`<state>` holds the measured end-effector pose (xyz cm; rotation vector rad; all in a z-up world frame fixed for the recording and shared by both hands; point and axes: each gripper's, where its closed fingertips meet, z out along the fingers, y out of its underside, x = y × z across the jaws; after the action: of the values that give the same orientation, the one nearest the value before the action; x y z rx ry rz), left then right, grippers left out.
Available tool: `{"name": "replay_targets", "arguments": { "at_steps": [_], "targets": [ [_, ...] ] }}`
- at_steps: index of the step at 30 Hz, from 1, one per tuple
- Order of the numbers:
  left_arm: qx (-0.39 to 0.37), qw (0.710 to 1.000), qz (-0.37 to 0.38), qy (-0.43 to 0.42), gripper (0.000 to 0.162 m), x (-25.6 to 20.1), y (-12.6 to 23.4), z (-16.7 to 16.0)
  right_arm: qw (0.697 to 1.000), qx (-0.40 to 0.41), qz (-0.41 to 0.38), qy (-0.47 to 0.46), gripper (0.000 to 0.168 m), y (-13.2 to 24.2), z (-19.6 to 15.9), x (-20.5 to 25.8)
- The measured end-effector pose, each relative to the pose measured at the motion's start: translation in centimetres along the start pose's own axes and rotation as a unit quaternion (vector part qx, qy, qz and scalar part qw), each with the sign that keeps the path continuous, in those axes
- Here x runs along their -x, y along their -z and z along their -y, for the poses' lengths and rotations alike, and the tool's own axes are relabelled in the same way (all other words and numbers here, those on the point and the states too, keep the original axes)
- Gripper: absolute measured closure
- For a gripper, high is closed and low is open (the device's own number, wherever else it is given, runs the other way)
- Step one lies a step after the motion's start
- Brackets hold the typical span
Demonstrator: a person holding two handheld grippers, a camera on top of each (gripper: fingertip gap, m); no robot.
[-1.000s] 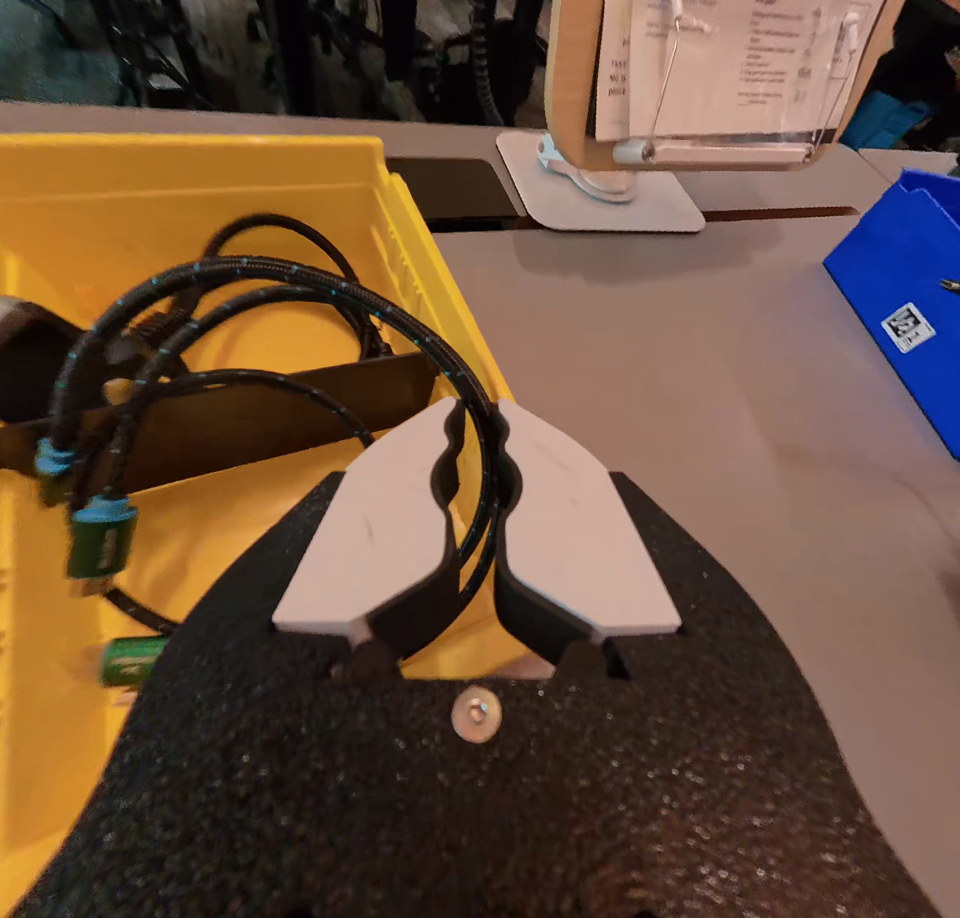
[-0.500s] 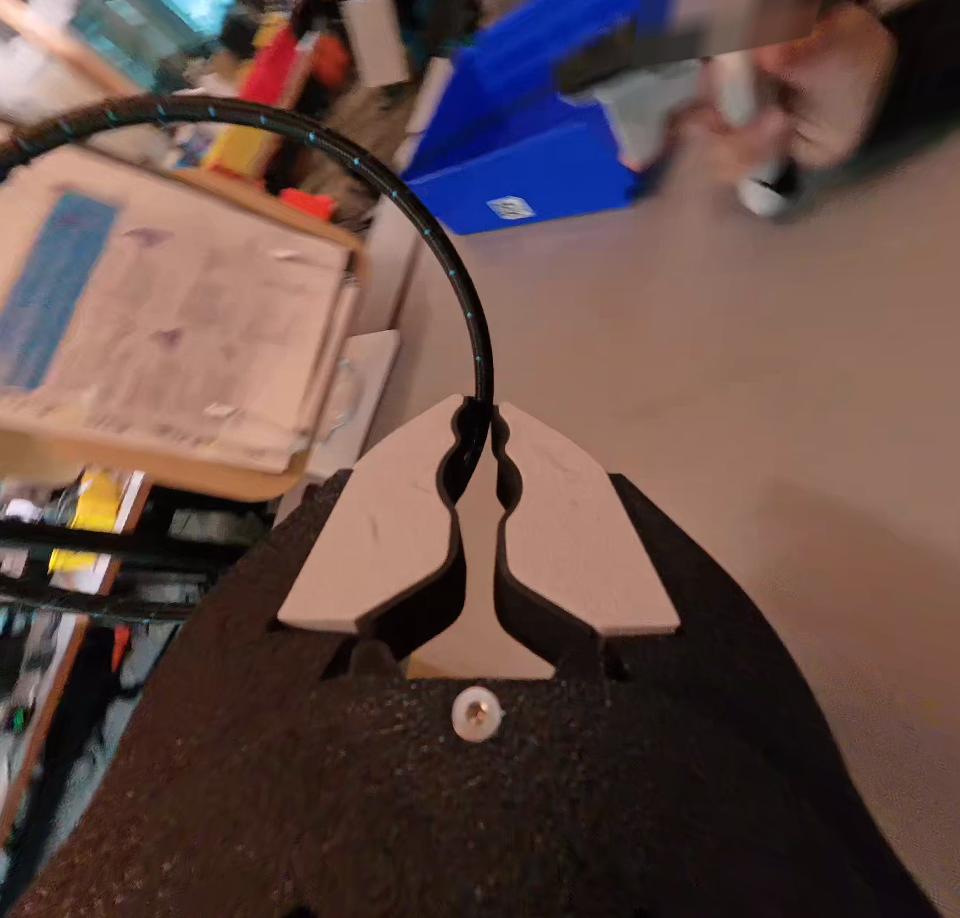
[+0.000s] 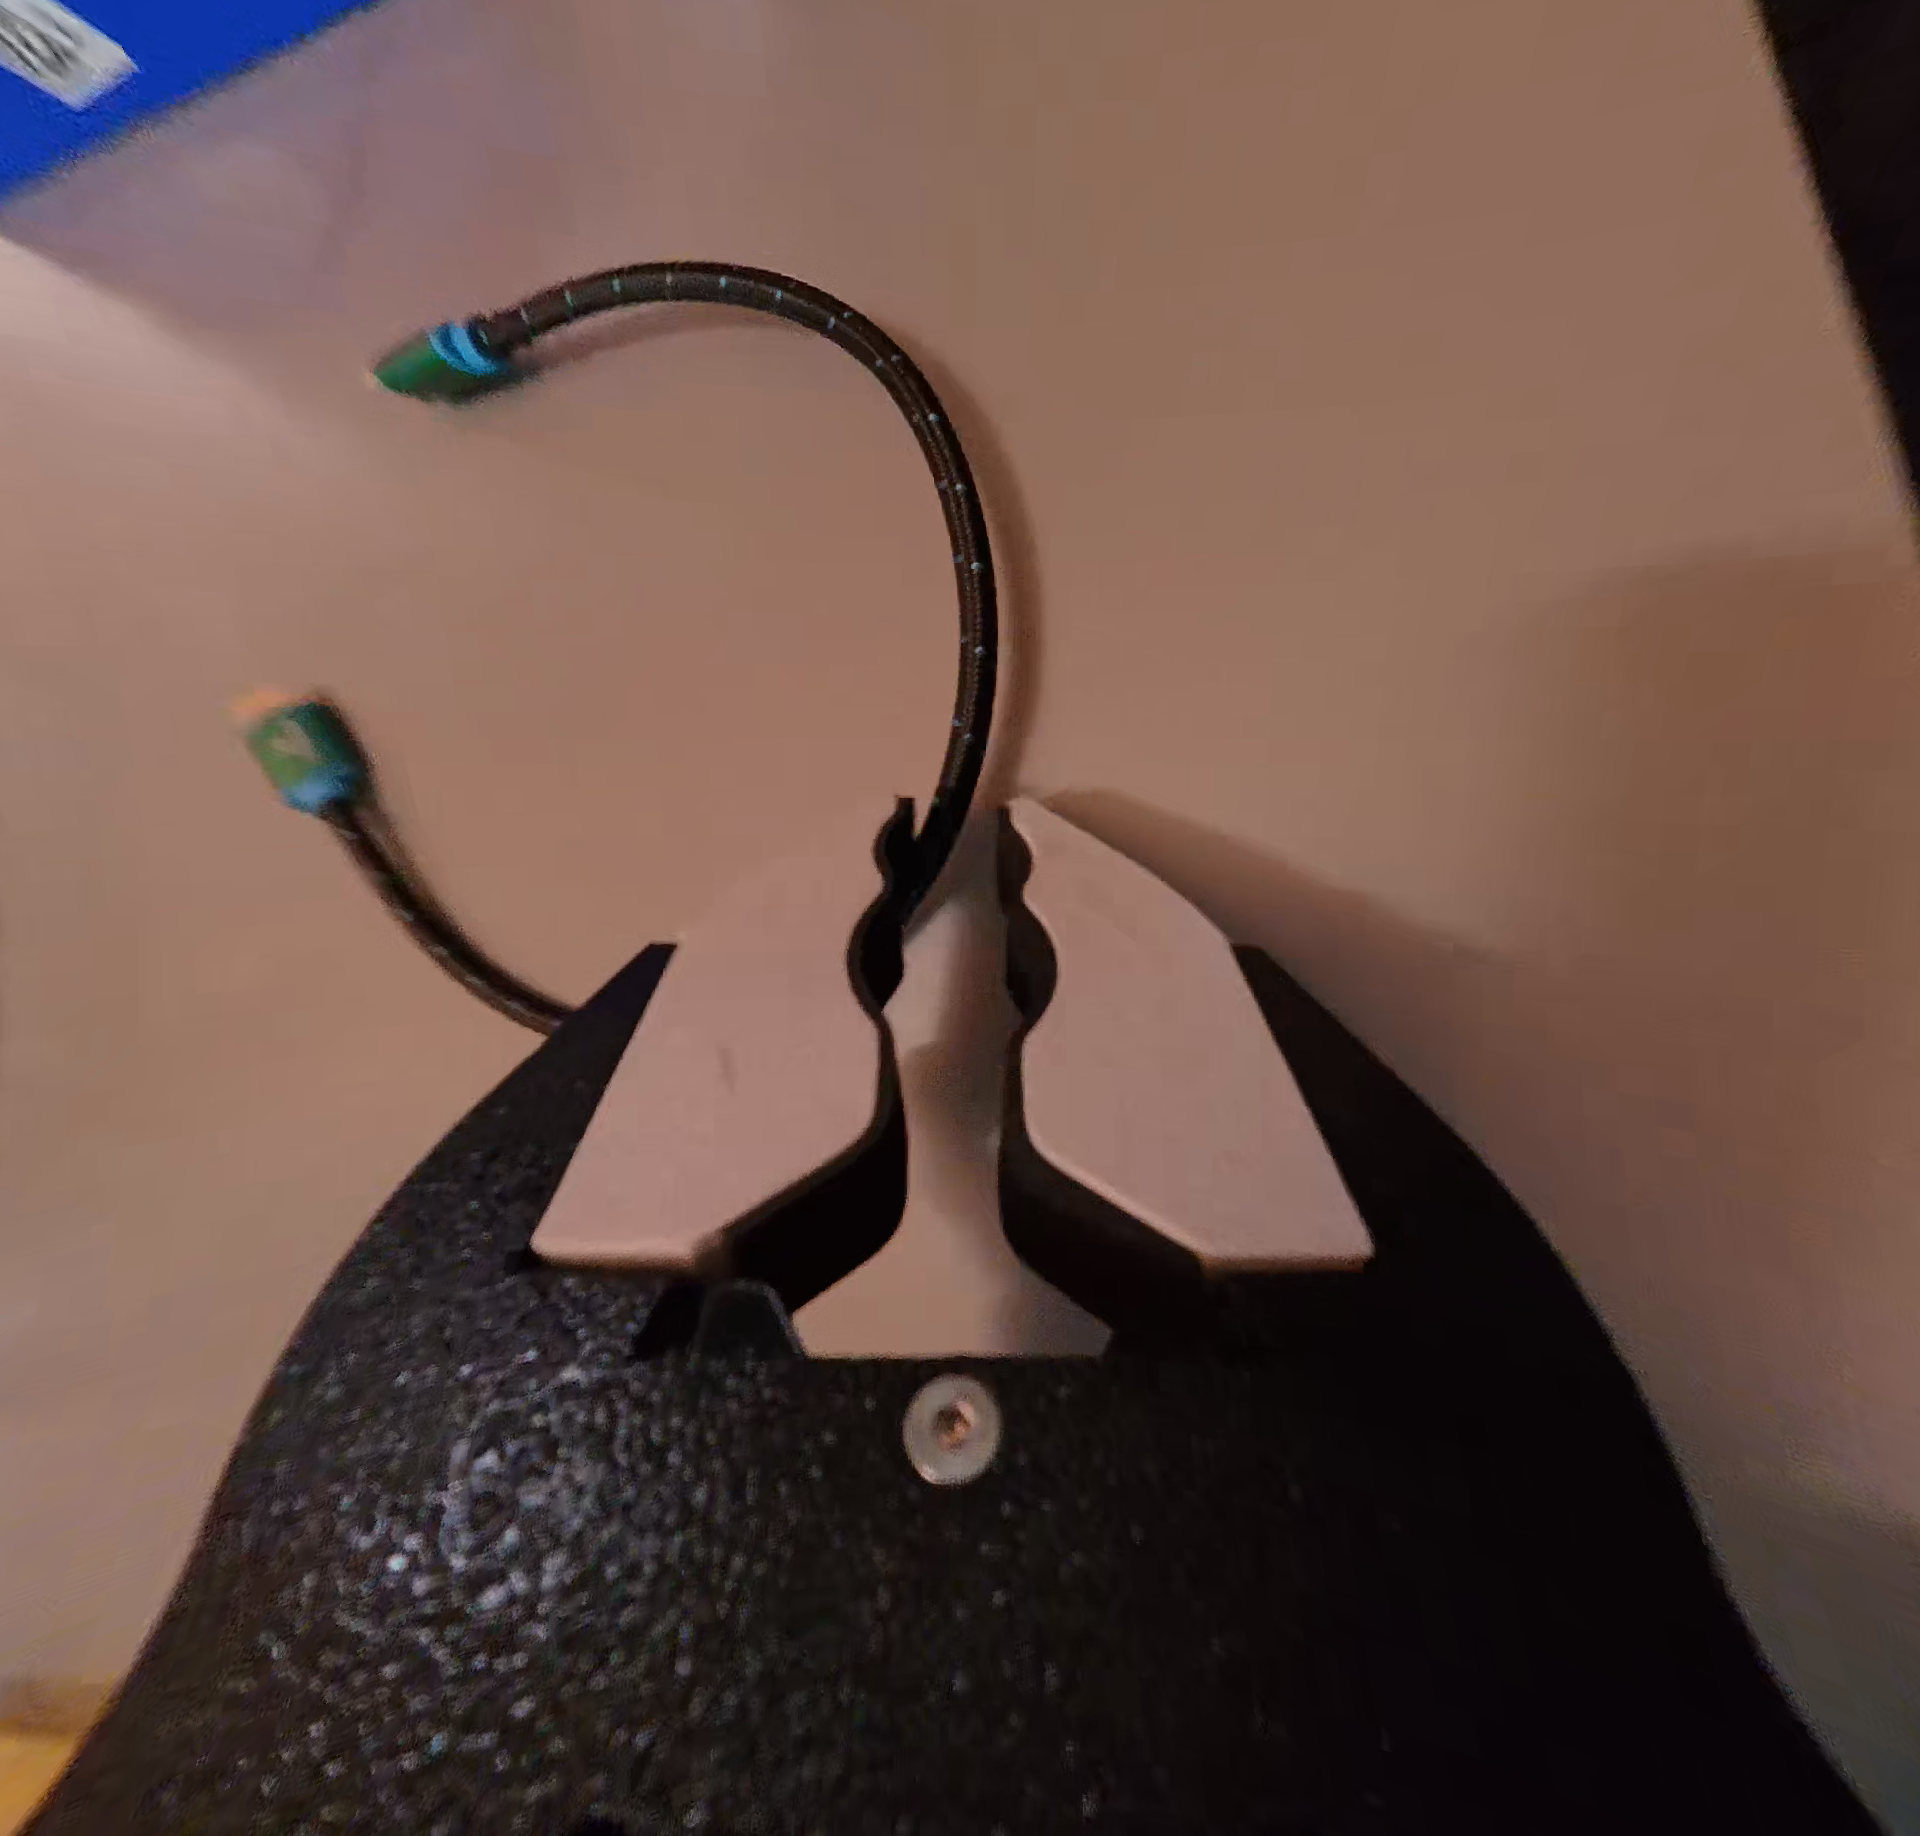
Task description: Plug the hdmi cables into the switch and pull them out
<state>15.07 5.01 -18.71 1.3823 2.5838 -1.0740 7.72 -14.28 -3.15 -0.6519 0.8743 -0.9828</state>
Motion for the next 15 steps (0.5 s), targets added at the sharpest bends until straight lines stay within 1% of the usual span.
{"name": "replay_targets", "arguments": {
  "at_steps": [2, 3, 5, 6, 7, 10, 13, 15],
  "targets": [
    [-0.022, 0.998, -0.021, 0.063, 0.13, -0.1, 0.5, 0.7, 1.0, 0.007, 0.004, 0.003, 0.092, -0.1, -0.3, 0.2],
    [-0.042, 0.995, -0.012, 0.088, 0.124, 0.4, 0.7, 1.7, 1.0, 0.01, 0.006, 0.006, 0.092, -0.2, -0.4, 0.3],
    [-0.07, 0.988, 0.046, 0.133, 0.123, 2.6, 0.4, 4.2, 1.0, 0.014, 0.02, 0.007, 0.092, -0.4, -0.6, 0.8],
    [-0.074, 0.981, 0.076, 0.16, 0.123, 3.6, -0.2, 5.3, 0.999, 0.015, 0.028, 0.004, 0.092, -0.5, -0.6, 1.0],
    [-0.072, 0.976, 0.09, 0.186, 0.123, 4.4, -1.1, 6.3, 0.999, 0.015, 0.04, -0.003, 0.092, -0.5, -0.7, 1.3],
    [-0.066, 0.959, 0.109, 0.253, 0.12, 6.3, -4.6, 8.3, 0.994, 0.006, 0.092, -0.05, 0.092, -0.4, -0.3, 2.3],
    [-0.054, 0.941, 0.113, 0.314, 0.117, 8.1, -7.7, 8.6, 0.986, -0.012, 0.136, -0.099, 0.092, 0.0, 0.5, 2.9],
    [-0.038, 0.932, 0.105, 0.344, 0.115, 8.7, -9.1, 8.6, 0.981, -0.02, 0.157, -0.111, 0.092, 0.2, 0.9, 3.3]
  ]
}}
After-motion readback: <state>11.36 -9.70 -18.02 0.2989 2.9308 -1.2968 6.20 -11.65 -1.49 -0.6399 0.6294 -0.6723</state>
